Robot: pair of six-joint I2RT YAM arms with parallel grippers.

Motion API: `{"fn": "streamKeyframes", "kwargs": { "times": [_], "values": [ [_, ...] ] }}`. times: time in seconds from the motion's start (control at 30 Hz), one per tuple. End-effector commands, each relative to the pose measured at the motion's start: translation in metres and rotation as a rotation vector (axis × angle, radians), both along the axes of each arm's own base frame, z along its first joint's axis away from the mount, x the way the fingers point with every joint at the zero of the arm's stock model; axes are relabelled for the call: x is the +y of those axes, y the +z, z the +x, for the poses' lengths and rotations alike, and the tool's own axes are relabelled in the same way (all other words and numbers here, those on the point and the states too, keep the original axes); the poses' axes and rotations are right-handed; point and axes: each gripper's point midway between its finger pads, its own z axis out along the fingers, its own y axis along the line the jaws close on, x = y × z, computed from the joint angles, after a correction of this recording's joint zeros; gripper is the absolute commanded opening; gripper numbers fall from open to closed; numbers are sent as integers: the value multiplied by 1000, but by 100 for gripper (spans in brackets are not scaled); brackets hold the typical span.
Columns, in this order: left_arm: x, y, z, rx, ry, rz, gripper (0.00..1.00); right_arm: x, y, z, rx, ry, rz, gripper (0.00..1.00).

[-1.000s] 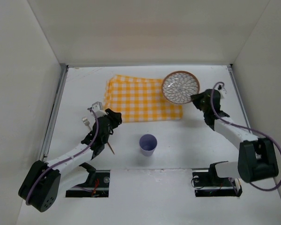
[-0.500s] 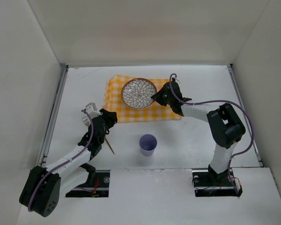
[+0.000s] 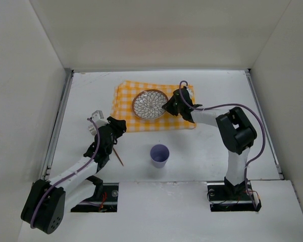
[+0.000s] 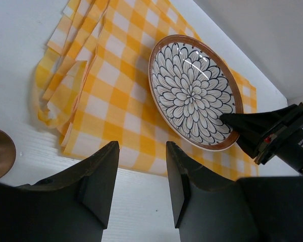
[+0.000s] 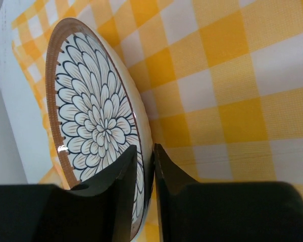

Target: Set the dinner table for one person

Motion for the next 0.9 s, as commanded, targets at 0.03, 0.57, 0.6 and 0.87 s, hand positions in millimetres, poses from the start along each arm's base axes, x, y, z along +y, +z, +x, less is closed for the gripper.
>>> {"fn": "streamKeyframes", "kwargs": {
  "times": [0.03,0.57,0.6,0.87],
  "values": [
    [0,3,1,-19,4,-11,40,15,52,16,-119,29,49,40],
    [-4,-1,2,-3,0,4,40,-53,126,-110,-332,191,-335,71],
    [-6,-3,2,4,-7,4,40,-46,134,-128,-358,258,-366,68],
    [-12,-2,2,0,-26,10,40,-20,141,-234,-367,576,-502,64]
  ]
}}
